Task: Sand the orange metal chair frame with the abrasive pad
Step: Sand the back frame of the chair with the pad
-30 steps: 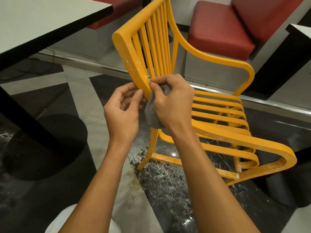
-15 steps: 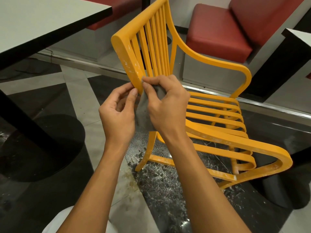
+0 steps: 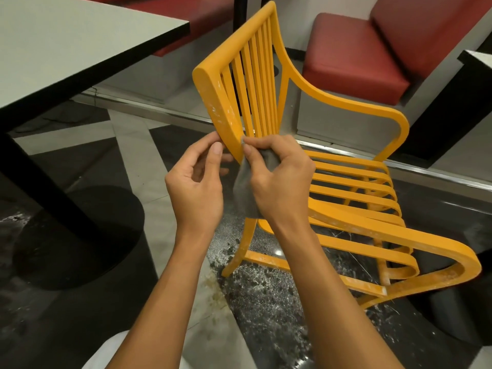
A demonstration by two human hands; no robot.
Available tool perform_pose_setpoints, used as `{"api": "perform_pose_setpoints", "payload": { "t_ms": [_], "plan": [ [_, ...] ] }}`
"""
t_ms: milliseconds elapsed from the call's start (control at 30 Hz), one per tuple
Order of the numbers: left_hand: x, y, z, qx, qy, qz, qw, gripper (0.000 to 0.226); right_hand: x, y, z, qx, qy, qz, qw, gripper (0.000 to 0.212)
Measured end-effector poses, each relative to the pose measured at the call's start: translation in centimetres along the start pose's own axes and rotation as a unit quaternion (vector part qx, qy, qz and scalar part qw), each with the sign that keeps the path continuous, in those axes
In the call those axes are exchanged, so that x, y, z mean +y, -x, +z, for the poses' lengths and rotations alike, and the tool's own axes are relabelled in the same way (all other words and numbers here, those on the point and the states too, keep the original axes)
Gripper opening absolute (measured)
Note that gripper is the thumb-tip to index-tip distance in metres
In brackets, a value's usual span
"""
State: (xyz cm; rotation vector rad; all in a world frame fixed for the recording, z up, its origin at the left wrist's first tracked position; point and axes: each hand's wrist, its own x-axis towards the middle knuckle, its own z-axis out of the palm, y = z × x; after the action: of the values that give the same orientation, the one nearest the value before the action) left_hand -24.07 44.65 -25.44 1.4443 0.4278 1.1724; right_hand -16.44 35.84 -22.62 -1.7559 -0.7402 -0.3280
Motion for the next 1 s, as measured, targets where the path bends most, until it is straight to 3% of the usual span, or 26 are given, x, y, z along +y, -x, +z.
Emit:
{"api": "perform_pose_setpoints", "payload": {
  "t_ms": [733, 1000],
  "plan": [
    [1.0, -0.3, -0.3, 0.006, 0.019, -0.012, 1.000, 0.025, -2.3, -3.2, 1.5, 0.001, -0.052, -0.035, 0.998, 0.008],
    [0.6, -0.6, -0.3, 0.008, 0.024, -0.017, 1.000, 0.022, -1.1, -1.8, 1.2, 0.015, -0.017, 0.011, 1.000, 0.007]
  ]
}}
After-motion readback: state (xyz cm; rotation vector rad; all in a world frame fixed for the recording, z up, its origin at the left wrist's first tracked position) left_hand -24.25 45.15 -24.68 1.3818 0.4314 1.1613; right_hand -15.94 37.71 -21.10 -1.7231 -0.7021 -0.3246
